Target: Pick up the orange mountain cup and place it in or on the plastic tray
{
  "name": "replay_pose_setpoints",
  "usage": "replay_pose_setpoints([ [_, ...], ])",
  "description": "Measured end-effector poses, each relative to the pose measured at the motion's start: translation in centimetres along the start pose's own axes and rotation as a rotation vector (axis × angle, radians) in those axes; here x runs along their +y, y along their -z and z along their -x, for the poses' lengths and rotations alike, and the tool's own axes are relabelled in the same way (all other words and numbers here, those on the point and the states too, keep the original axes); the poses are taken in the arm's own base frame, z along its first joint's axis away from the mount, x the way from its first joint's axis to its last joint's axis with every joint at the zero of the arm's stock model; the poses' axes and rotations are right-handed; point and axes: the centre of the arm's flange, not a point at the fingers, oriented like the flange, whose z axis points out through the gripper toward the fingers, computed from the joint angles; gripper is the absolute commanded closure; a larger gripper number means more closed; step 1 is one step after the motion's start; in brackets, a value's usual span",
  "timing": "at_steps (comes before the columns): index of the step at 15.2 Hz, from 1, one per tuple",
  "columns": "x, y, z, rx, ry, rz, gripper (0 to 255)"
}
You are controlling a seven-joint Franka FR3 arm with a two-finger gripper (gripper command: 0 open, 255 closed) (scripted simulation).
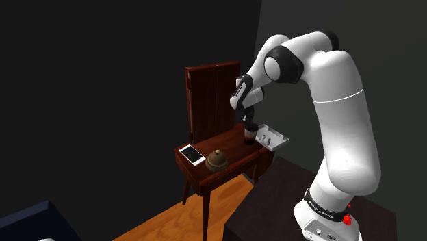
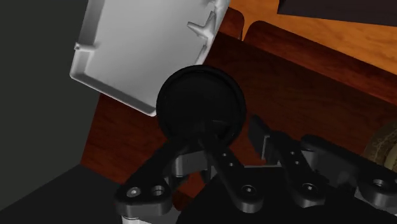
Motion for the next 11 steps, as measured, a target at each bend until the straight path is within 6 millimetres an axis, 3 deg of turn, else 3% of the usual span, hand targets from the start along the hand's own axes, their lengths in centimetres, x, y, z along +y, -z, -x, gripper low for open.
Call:
replay_pose_setpoints([
  [2,1.5,-0.9,1.6,0.047,0.038,-0.054,0],
  [6,6.7,-4.3,6.1,0.182,0.182,-0.201,0],
  [11,6.9,-6.7,6.6,0.213,0.215,-0.222,0],
])
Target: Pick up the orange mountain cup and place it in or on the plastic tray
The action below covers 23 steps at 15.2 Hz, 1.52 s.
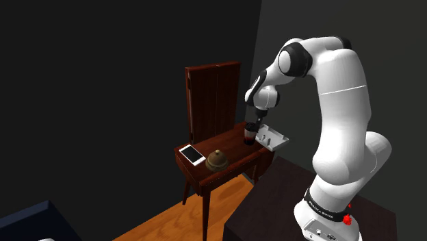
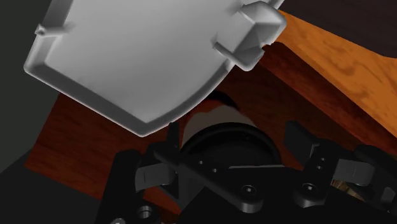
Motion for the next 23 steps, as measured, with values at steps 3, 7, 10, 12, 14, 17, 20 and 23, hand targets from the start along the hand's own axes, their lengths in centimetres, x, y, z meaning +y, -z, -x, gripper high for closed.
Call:
replay_pose_setpoints([
  [3,0.0,-1.6,-0.1,0.001,0.002,-0.001,0],
  [7,0.0,-2.0,-0.1,0.001,0.002,-0.001,0],
  [10,0.0,-2.0,-0.1,0.001,0.002,-0.001,255],
  [12,0.1,-1.9,-0.1,0.002,0.001,0.000,255],
  [14,0.0,-2.0,-0.1,0.001,0.001,-0.001,255],
  [17,0.0,-2.0,-0.1,0.001,0.001,-0.001,255],
  [20,0.0,-2.0,-0.1,0.001,0.001,-0.001,0],
  [23,1.1,-0.7,-1.4,-0.031,0.003,-0.031,0],
])
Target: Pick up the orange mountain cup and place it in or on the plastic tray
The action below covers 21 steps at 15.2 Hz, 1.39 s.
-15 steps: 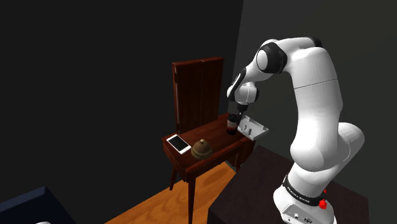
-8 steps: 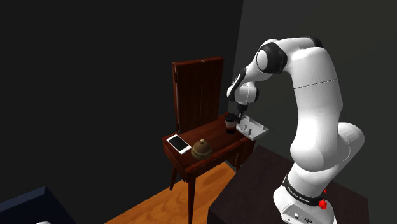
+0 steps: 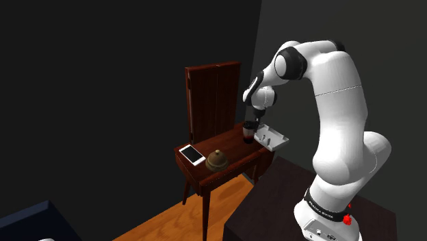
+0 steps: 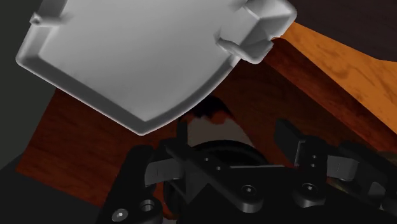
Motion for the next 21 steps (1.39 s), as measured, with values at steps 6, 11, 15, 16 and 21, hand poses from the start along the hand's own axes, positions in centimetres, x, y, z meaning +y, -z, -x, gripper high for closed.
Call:
replay_pose_setpoints([
  [6,2.6,2.2,-3.2,-0.098,0.002,-0.097,0],
  [11,2.4,-0.2,-3.0,-0.102,0.002,-0.101,0],
  [15,2.4,-0.6,-2.9,-0.102,0.001,-0.100,0],
  [16,2.4,-0.6,-2.9,-0.102,0.001,-0.100,0],
  [21,2.4,-0.5,-2.9,-0.101,0.001,-0.099,255],
])
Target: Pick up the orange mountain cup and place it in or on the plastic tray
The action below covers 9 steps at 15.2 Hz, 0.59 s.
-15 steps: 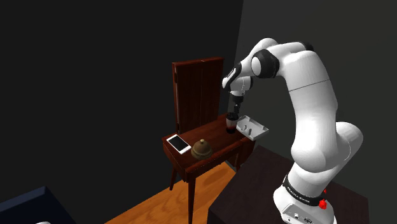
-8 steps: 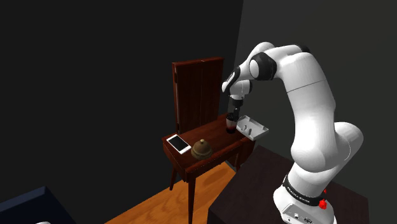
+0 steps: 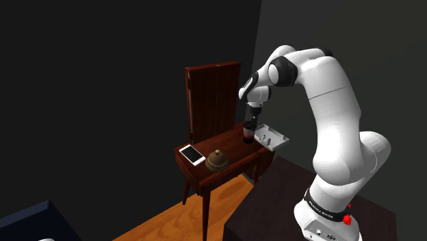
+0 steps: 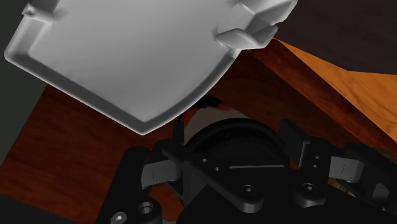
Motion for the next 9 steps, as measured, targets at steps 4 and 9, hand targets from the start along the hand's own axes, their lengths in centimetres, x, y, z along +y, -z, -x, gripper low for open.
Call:
replay_pose_setpoints([
  [4,0.02,0.04,0.04,0.000,-0.001,0.000,255],
  [9,-0.10,0.57,0.02,-0.001,0.000,-0.001,255],
])
